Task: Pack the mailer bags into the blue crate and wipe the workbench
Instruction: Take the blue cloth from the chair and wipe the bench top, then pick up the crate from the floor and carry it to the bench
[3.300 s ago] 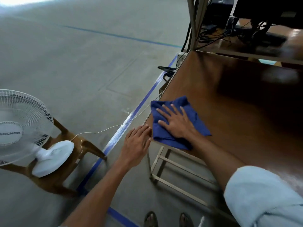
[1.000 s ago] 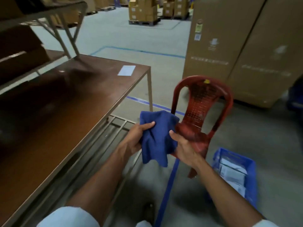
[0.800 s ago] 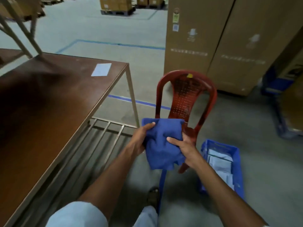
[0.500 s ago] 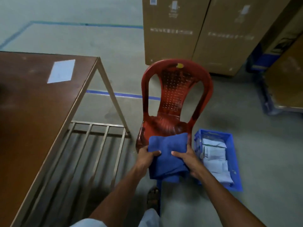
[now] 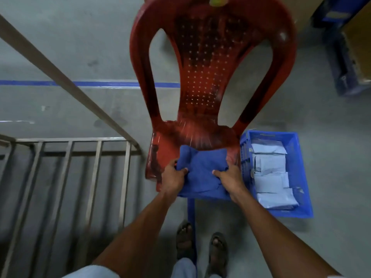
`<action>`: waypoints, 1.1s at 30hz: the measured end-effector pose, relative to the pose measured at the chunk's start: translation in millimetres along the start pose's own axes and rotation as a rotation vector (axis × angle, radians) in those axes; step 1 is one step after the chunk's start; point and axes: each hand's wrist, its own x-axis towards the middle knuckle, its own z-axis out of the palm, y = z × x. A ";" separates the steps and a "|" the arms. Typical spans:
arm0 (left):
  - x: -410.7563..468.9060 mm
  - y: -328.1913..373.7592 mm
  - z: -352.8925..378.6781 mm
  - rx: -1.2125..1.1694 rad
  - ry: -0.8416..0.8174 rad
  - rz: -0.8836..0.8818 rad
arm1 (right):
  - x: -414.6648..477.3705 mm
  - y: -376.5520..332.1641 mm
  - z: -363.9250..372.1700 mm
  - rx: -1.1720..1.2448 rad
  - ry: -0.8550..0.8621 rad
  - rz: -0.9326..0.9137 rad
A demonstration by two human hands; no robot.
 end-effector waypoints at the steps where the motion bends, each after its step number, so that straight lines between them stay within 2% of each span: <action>1: 12.9 2.8 5.9 -0.008 0.010 0.016 | 15.4 -0.9 0.9 -0.002 0.012 -0.012; 4: 40.2 7.5 16.8 0.028 0.031 0.067 | 48.9 1.4 -3.9 -0.055 0.047 -0.002; 8: 35.4 1.3 24.8 0.136 0.019 0.081 | 51.5 14.5 -28.5 -0.183 0.094 0.115; 15: -16.6 16.9 82.1 0.181 -0.109 0.206 | 16.4 63.9 -101.3 -0.167 0.107 0.044; 18: -45.5 25.7 126.9 0.263 -0.240 0.240 | 6.6 98.3 -145.3 -0.139 0.121 0.030; 23: -90.9 3.7 221.8 0.411 -0.385 0.233 | 0.9 185.0 -225.5 -0.205 0.053 0.139; 29: -120.2 -49.3 349.7 0.464 -0.397 0.117 | 25.0 310.2 -324.6 -0.260 -0.021 0.216; 33: -103.8 -77.8 428.0 0.393 -0.302 0.021 | 79.0 368.3 -370.8 -0.220 0.033 0.223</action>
